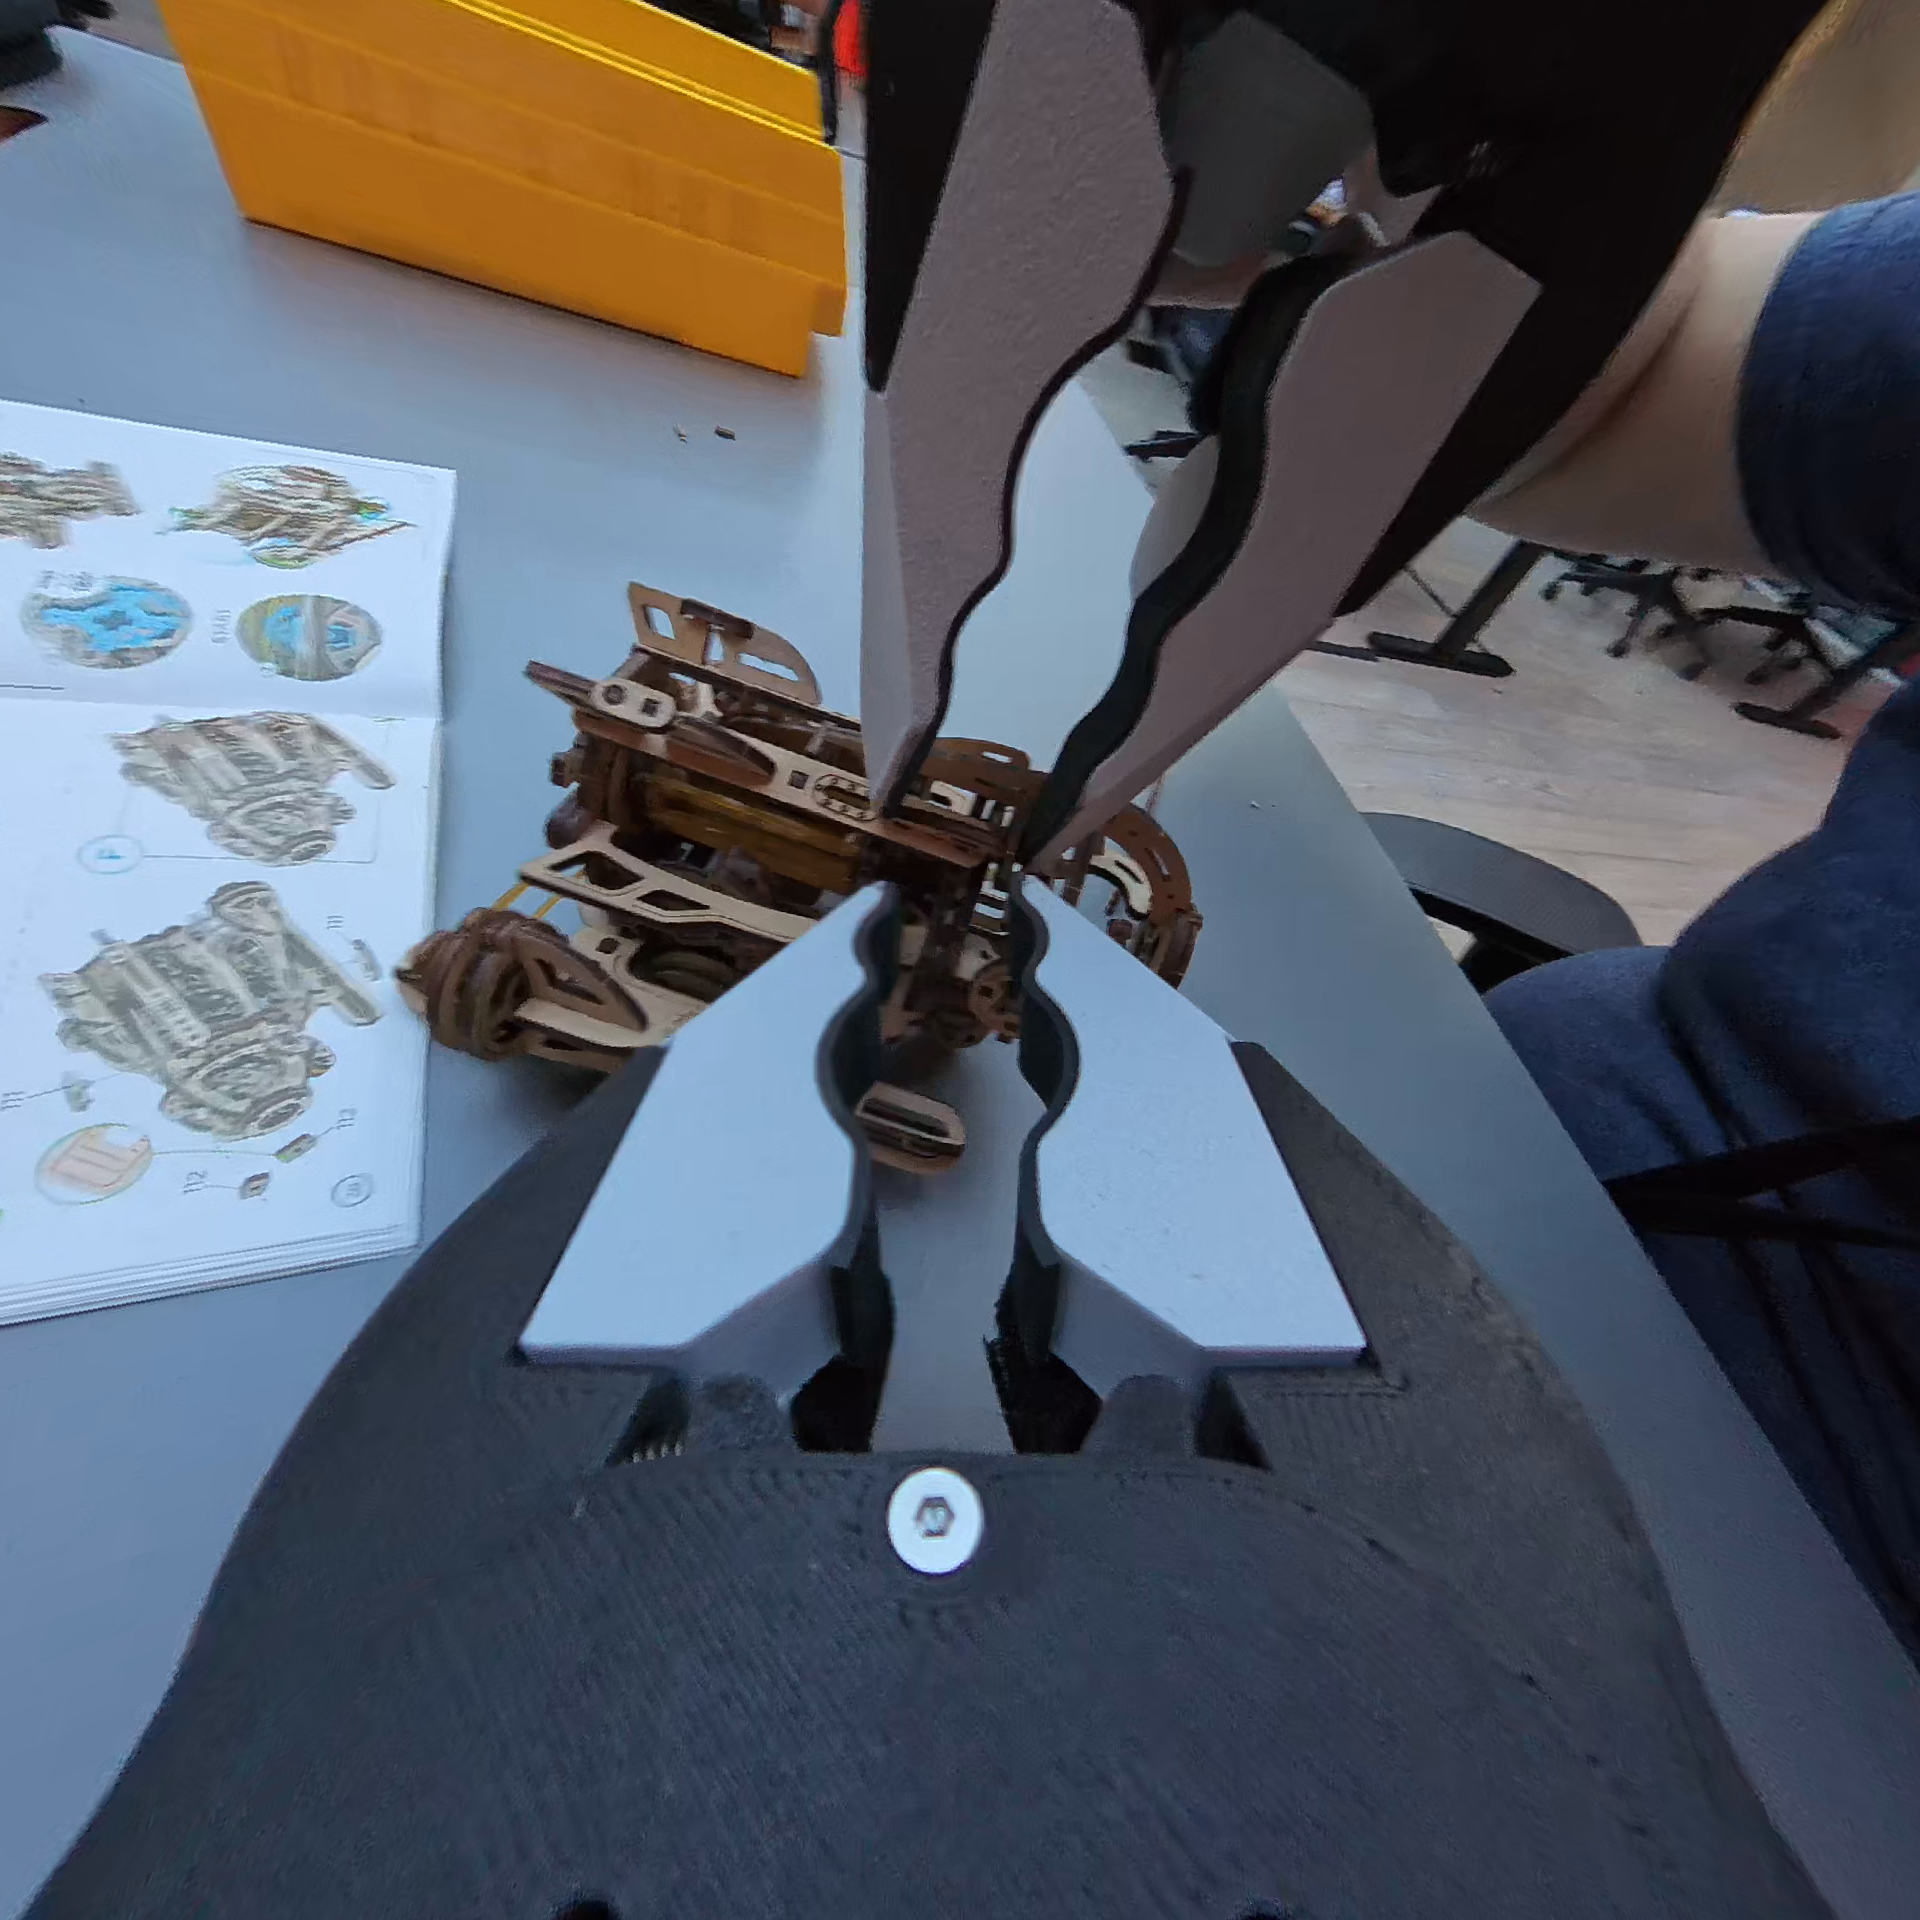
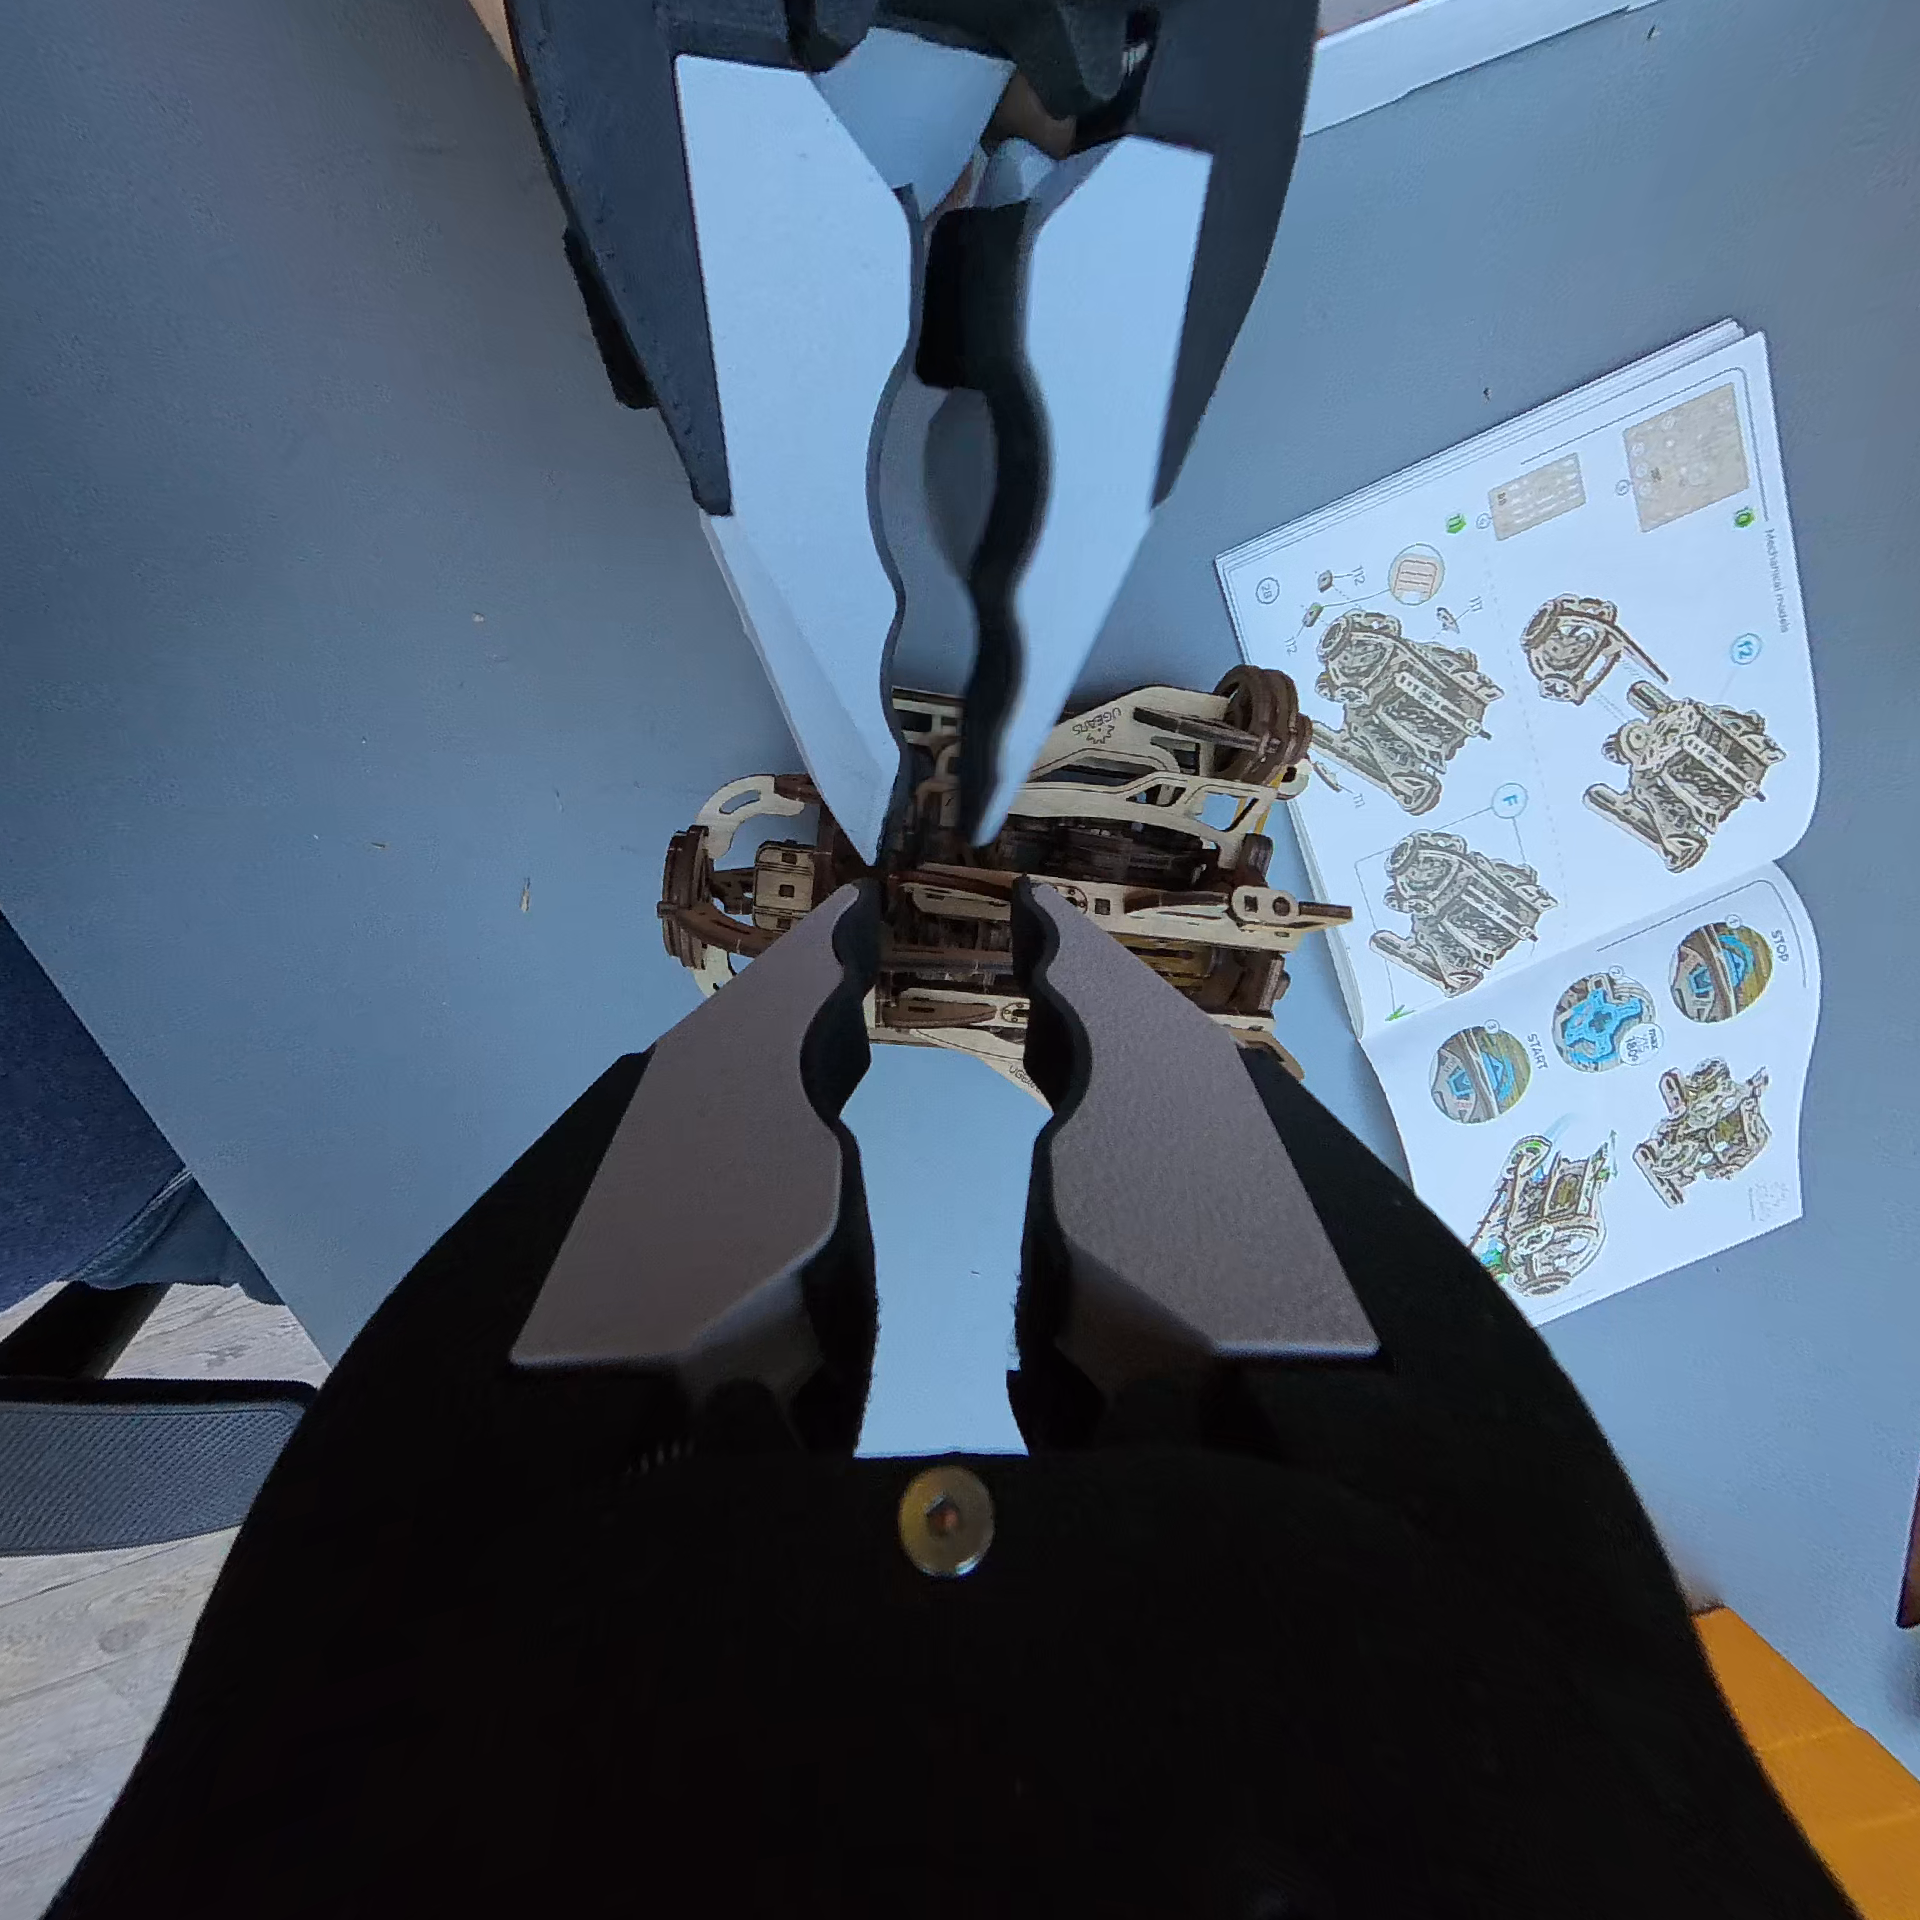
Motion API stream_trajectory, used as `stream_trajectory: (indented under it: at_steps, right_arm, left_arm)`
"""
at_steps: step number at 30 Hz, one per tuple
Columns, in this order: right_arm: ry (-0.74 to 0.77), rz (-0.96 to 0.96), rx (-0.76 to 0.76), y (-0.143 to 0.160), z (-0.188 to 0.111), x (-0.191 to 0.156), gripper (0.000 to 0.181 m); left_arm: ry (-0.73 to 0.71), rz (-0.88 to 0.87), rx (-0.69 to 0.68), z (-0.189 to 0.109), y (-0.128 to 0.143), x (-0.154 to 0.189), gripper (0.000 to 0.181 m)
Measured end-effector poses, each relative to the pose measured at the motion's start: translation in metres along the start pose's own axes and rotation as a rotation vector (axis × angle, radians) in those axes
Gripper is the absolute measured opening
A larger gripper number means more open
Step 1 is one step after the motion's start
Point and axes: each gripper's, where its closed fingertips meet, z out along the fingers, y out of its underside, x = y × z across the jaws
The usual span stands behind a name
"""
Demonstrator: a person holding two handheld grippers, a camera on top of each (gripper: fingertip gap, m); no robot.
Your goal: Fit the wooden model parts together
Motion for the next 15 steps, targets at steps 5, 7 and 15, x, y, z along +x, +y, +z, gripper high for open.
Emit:
stream_trajectory:
  at_steps: [5, 7, 15]
  right_arm:
    - [-0.006, -0.009, -0.001, 0.0, 0.0008, -0.002, 0.024]
    - [-0.004, -0.009, -0.002, 0.0003, 0.0008, -0.0021, 0.024]
    - [0.003, 0.0, 0.015, -0.0001, 0.0007, -0.0026, 0.024]
  left_arm:
    - [-0.044, 0.074, 0.004, -0.0005, -0.0015, -0.002, 0.022]
    - [-0.077, 0.122, 0.009, -0.0009, -0.0034, -0.0048, 0.029]
    - [-0.026, 0.12, 0.026, -0.0001, -0.0034, -0.0028, 0.025]
